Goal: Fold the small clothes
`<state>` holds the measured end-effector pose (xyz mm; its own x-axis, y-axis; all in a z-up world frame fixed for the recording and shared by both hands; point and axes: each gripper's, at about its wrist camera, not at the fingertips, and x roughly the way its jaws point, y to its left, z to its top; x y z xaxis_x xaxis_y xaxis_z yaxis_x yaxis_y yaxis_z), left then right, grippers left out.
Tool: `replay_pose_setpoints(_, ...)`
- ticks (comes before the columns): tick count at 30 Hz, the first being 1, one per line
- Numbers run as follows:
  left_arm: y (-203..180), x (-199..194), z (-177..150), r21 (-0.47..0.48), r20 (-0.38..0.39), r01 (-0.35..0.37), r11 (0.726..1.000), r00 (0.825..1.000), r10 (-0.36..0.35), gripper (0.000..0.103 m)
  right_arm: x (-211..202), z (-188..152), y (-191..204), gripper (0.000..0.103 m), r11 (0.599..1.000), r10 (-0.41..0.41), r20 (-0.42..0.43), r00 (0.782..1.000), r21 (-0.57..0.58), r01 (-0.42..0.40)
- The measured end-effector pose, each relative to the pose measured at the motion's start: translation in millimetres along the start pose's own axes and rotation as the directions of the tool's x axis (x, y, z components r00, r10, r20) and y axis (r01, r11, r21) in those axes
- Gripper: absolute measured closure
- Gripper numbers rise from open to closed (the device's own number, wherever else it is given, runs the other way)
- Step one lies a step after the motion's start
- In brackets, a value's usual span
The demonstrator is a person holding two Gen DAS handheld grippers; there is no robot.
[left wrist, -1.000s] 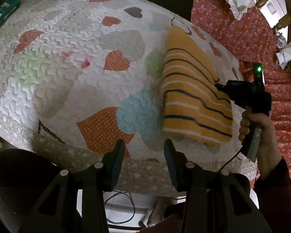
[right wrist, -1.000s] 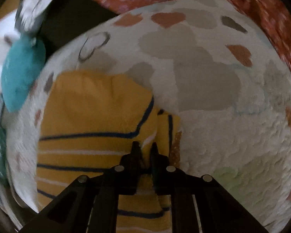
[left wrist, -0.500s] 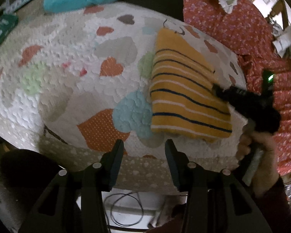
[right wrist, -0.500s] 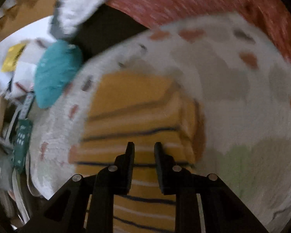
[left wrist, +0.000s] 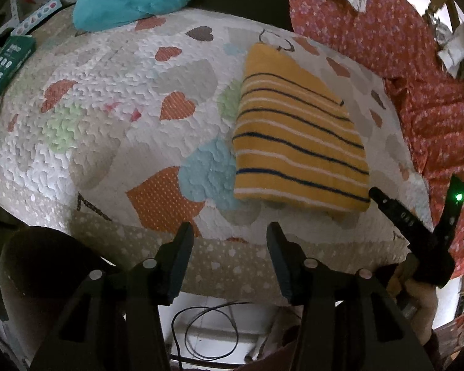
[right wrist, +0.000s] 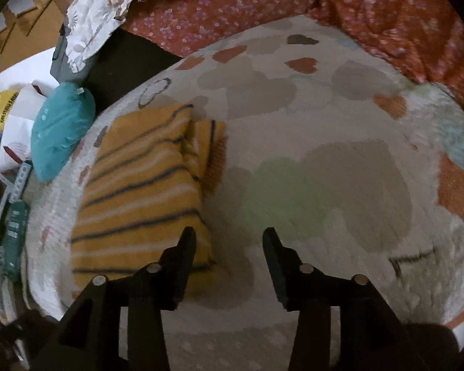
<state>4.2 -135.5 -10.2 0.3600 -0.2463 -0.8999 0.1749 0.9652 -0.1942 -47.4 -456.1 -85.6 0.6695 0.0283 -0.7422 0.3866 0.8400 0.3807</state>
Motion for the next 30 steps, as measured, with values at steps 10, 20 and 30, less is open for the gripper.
replay_pose_setpoints(10,-5,-6,-8,0.021,0.031,-0.061,0.998,0.998,0.060,0.048,0,-21,11,0.048,0.995,-0.077,0.039,0.996,-0.066,0.079)
replay_pose_setpoints(20,-1,-4,-9,-0.005,0.021,-0.063,0.998,0.998,0.063,0.045,9,-27,18,0.044,0.992,-0.092,0.009,0.996,-0.090,0.093)
replay_pose_setpoints(30,-4,-5,-9,0.015,0.045,-0.119,0.993,0.992,0.118,0.045,12,-28,14,0.040,0.993,-0.100,0.000,0.995,-0.063,0.100)
